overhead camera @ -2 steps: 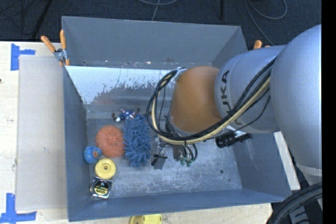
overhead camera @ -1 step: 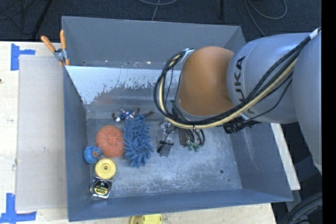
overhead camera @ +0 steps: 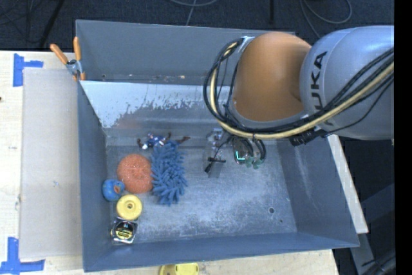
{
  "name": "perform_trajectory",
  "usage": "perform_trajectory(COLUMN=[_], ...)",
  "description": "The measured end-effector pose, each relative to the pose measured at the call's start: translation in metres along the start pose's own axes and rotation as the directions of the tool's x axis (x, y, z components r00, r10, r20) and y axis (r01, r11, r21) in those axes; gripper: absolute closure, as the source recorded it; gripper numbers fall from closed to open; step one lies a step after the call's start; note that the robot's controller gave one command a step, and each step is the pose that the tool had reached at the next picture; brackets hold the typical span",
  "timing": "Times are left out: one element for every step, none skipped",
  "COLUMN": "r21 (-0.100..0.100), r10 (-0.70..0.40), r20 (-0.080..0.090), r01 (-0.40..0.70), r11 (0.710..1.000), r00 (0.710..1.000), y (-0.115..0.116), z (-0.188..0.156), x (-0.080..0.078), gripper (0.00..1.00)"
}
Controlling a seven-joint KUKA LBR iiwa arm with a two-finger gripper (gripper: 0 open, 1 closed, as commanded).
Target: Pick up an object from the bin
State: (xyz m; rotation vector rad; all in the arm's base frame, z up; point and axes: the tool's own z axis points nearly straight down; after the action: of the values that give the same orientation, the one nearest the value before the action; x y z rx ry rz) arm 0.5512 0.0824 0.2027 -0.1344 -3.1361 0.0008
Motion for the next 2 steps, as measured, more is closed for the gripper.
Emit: perform_trajectory(r21=[-0.001, -0.002], r10=[-0.006, 0.018], r20=[0.008, 0.012], r01=[0.006, -0.018], r11=[1.000, 1.000], r00=[1.000, 1.000], y=[-0.006, 0.014], z=[-0.017, 0.019], x=[-0.008, -0.011], gripper=[0.00, 0.00])
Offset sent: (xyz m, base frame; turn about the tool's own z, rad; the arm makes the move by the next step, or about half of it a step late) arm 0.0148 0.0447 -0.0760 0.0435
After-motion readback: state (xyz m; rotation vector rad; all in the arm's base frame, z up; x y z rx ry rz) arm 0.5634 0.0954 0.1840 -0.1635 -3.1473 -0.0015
